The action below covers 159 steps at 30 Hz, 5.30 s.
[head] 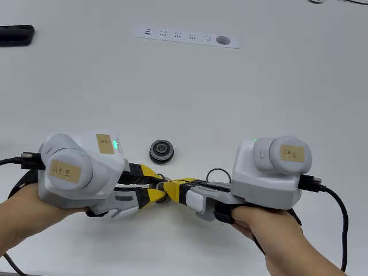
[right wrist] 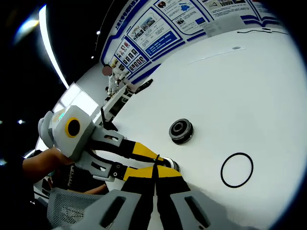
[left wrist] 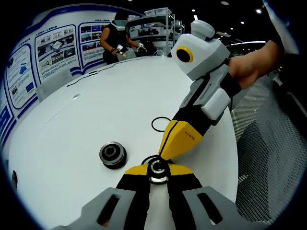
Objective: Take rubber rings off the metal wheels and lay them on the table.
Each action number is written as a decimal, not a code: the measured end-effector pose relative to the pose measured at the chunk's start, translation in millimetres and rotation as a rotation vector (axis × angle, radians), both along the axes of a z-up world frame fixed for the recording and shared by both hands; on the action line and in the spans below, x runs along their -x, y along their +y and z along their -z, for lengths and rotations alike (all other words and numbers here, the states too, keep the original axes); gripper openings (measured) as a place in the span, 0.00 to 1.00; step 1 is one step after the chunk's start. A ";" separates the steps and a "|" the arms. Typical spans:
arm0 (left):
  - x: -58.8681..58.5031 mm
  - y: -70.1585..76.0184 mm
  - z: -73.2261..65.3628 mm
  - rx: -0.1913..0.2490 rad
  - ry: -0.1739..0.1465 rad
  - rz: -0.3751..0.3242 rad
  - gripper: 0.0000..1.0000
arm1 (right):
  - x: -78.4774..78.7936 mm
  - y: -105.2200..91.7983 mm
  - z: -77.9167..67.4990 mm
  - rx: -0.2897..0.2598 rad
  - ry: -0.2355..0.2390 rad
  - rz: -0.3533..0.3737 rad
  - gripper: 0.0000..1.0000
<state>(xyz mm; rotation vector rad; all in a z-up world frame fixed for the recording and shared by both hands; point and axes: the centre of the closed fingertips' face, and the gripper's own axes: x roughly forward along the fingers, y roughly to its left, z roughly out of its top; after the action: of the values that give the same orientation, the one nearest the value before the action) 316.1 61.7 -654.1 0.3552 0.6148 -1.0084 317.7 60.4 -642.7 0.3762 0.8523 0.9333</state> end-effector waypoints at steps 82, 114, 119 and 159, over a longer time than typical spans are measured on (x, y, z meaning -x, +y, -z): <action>-1.2 4.6 -22.2 0.040 -0.028 -0.068 0.18 | -29.2 -80.2 -19.7 -0.134 0.005 0.297 0.18; -0.2 -1.4 -2.9 0.031 0.022 -0.048 0.15 | 11.9 -24.1 -23.4 -0.206 -0.002 -0.017 0.31; 1.3 -2.1 -2.3 0.013 0.014 -0.032 0.14 | 13.2 -22.8 -22.9 -0.210 0.002 -0.020 0.31; -1.2 -2.8 -4.8 0.002 -0.008 0.011 0.22 | -4.1 -11.5 -13.3 -0.244 0.083 0.033 0.48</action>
<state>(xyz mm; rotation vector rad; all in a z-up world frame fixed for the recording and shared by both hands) 317.3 58.9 -649.3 0.3605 0.6051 -1.0175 321.8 48.9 -629.4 0.6416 0.8074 0.9988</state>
